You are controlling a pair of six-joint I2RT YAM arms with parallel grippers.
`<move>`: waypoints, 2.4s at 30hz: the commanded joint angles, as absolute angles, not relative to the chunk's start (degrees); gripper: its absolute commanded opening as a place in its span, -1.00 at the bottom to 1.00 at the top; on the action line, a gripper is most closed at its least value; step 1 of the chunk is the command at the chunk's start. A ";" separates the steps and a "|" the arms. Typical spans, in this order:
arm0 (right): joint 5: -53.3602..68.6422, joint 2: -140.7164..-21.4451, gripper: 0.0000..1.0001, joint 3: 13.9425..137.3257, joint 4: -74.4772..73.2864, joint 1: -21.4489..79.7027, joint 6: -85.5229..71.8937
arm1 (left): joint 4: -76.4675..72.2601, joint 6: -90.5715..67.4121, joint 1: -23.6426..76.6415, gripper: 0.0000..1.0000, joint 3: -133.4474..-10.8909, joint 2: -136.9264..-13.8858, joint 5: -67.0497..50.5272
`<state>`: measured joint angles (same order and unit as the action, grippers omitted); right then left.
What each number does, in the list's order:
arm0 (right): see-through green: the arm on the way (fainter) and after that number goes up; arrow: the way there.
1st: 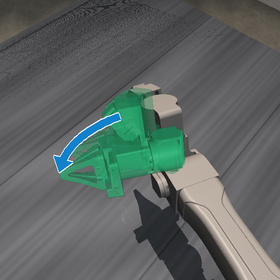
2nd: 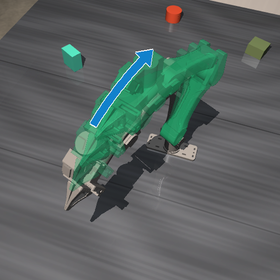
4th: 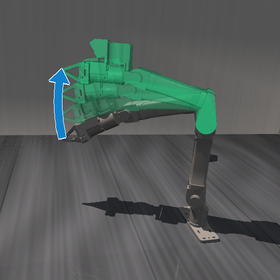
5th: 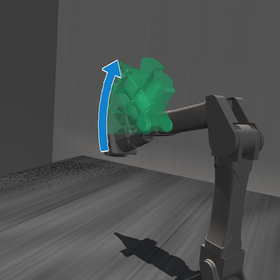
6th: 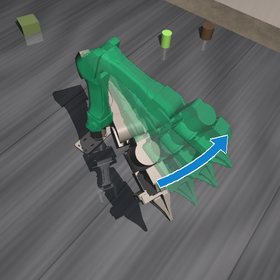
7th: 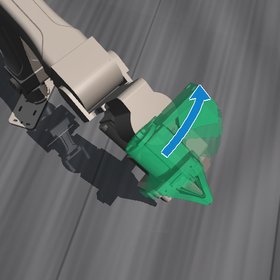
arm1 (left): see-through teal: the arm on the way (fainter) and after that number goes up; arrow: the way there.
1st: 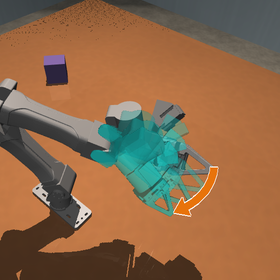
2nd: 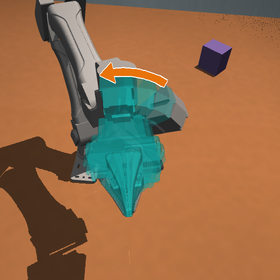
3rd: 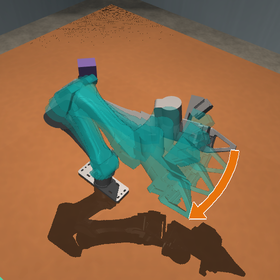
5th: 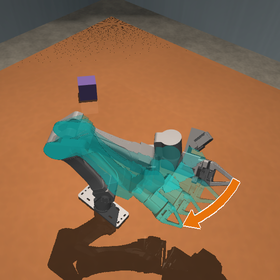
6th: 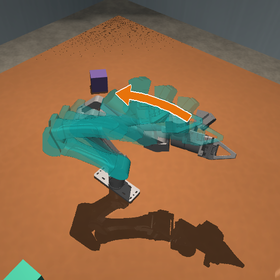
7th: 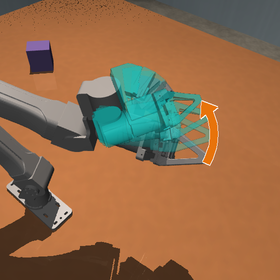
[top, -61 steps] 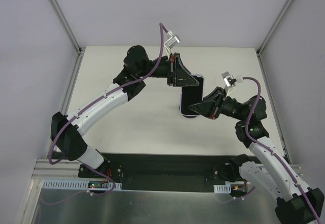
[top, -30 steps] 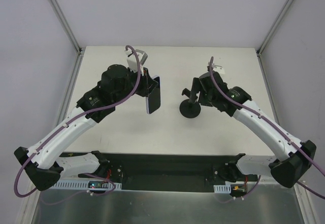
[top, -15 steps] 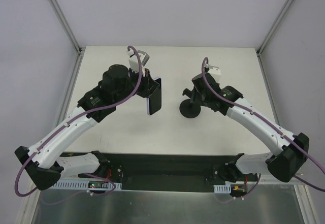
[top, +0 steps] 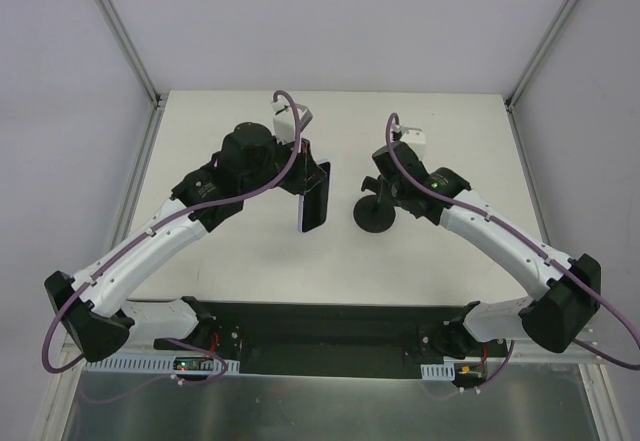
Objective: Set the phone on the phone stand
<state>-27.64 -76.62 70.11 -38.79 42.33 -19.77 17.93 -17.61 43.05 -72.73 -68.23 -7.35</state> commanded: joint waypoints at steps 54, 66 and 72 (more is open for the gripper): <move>25.05 -70.14 -0.99 58.80 -21.97 27.33 7.47 | -56.68 -22.85 43.24 -1.00 -74.71 -97.38 -73.04; 26.45 -69.87 -0.99 58.54 -21.62 27.33 6.77 | -57.22 -21.62 40.96 -1.00 -74.44 -102.21 -73.65; 27.16 -69.35 -0.99 58.10 -21.62 27.25 7.03 | -52.13 -18.38 38.67 -1.00 -76.72 -103.62 -74.71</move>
<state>21.06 -69.82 58.46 -21.54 26.81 9.47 -51.22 -21.93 40.80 -72.18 -102.89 -74.00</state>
